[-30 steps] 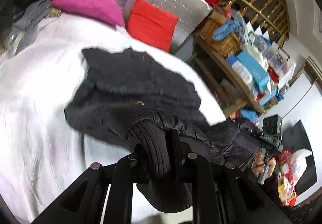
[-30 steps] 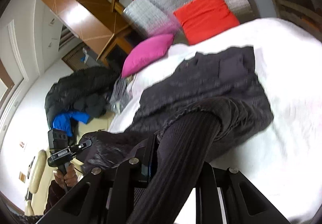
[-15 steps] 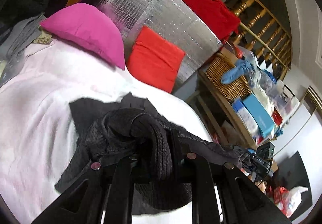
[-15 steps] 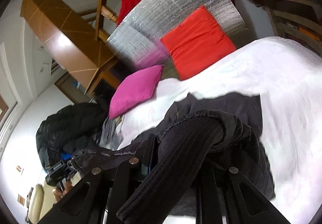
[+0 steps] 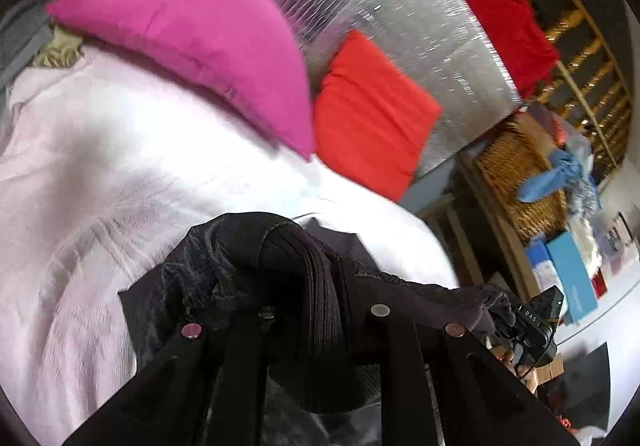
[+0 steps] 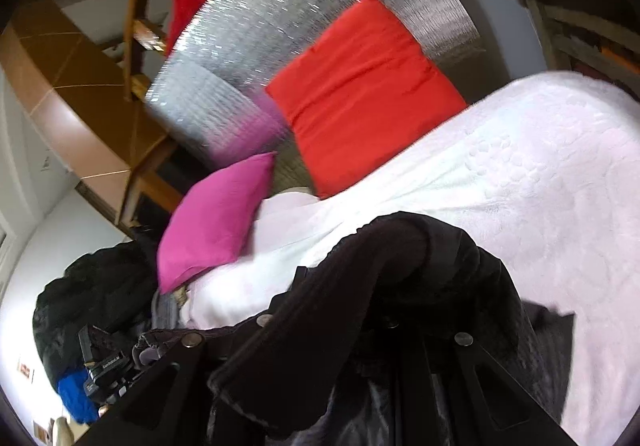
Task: Fold large clothes
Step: 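Lower the hem onto the jacket near the collar and open both tools, then move both tools to the edge of the folded jacket bundle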
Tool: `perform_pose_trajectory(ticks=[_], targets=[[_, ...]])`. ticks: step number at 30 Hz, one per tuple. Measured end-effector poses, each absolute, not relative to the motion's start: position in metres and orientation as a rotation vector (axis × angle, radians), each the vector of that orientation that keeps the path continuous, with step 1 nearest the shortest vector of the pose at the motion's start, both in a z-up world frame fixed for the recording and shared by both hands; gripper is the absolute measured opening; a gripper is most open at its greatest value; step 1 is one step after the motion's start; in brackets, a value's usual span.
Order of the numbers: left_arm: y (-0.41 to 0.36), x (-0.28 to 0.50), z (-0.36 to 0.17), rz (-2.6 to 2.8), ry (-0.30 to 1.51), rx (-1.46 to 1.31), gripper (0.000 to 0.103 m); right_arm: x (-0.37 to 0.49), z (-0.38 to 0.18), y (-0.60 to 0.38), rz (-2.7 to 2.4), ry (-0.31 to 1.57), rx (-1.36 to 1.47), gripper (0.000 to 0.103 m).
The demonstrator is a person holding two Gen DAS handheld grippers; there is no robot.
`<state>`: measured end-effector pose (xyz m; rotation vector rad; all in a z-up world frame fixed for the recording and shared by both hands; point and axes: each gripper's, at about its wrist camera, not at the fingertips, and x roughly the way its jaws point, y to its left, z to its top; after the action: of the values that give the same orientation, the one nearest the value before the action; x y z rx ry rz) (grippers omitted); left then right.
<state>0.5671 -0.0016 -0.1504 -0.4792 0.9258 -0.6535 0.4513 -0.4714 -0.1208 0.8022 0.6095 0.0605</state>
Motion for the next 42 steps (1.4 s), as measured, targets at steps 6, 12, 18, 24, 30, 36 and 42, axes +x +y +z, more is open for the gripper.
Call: perform_pose_trajectory(ticks=[6, 12, 18, 24, 30, 36, 42], targets=[[-0.015, 0.594, -0.19, -0.641, 0.99, -0.462, 0.015, 0.486, -0.175, -0.489, 0.016, 0.661, 0.909, 0.018], [-0.013, 0.602, -0.216, -0.618, 1.015, -0.461, 0.02, 0.494, -0.215, -0.5, 0.034, 0.748, 1.039, 0.021], [-0.005, 0.591, -0.201, -0.608, 0.977, -0.478, 0.047, 0.485, -0.206, -0.506, 0.047, 0.744, 1.057, 0.024], [0.027, 0.563, -0.173, -0.473, 0.835, -0.482, 0.084, 0.465, -0.188, -0.513, 0.064, 0.704, 1.1, 0.038], [0.033, 0.504, -0.159, -0.442, 0.826, -0.408, 0.084, 0.414, -0.156, -0.524, 0.058, 0.479, 1.159, 0.102], [0.032, 0.449, -0.145, -0.339, 0.834, -0.313, 0.084, 0.369, -0.139, -0.496, 0.001, 0.635, 0.964, 0.101], [0.038, 0.401, -0.141, -0.256, 0.79, -0.292, 0.085, 0.291, -0.149, -0.466, -0.04, 0.629, 0.846, 0.099]])
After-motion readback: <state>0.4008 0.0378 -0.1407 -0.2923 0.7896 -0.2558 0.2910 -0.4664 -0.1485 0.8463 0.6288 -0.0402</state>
